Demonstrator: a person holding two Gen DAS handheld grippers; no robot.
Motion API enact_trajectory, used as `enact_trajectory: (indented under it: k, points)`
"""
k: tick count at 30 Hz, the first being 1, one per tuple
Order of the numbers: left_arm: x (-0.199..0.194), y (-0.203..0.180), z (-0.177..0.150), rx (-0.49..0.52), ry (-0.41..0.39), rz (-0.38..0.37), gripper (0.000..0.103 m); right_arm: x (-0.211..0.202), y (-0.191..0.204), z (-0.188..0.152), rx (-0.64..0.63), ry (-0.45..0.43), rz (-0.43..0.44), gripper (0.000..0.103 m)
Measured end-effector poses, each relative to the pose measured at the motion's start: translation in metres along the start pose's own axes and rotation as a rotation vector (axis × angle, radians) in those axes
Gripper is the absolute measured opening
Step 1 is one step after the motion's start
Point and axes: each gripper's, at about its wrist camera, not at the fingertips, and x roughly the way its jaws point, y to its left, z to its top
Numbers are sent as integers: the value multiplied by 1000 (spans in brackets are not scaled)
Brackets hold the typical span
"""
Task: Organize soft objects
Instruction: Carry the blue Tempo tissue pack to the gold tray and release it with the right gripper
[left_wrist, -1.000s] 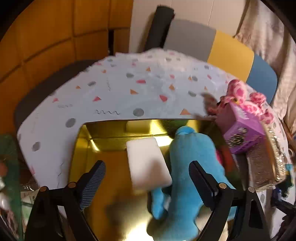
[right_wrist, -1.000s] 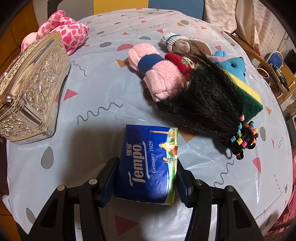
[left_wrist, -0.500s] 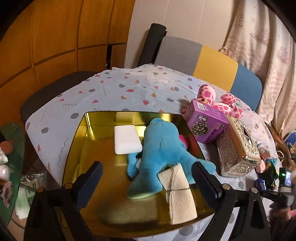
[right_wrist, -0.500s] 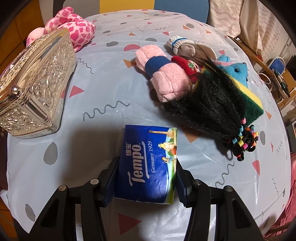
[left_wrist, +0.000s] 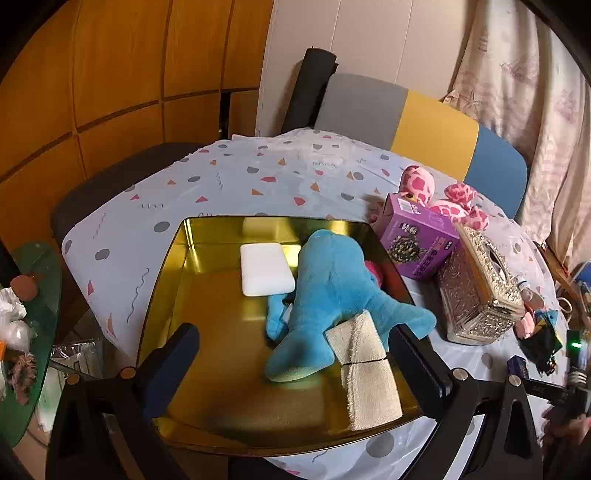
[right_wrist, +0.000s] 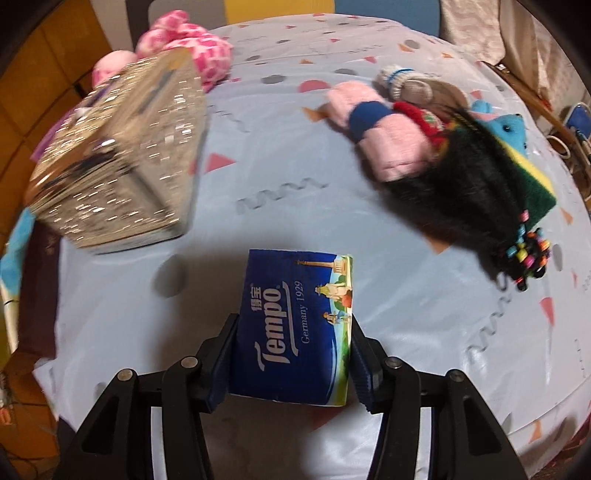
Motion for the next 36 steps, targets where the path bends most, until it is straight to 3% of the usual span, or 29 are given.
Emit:
enact_trajectory:
  k: [5,9,15,21,25,30,34,36]
  points:
    - [3,7,-2,-4,10,7,103,-32,23,-8,-36,-77,114,54]
    - [5,14,-4,-15,11,21,103,-69,61,-1,-143,-171,202,54]
    - [-3,29,-1,-43,-19,33,103,-105,156,14,-399,-254,337,54]
    - [-15,63,7,-106,-60,80,103,-96,263,23,-620,-220,436,54]
    - [-21,94,9,-164,-68,124,103,-79,310,20,-681,-180,482,54]
    - [-21,119,6,-206,-63,158,103,-46,360,21,-700,-103,509,55]
    - [-19,126,4,-217,-55,168,103,-11,382,23,-638,29,536,57]
    - [-19,128,2,-217,-53,169,103,-5,380,23,-600,39,566,71]
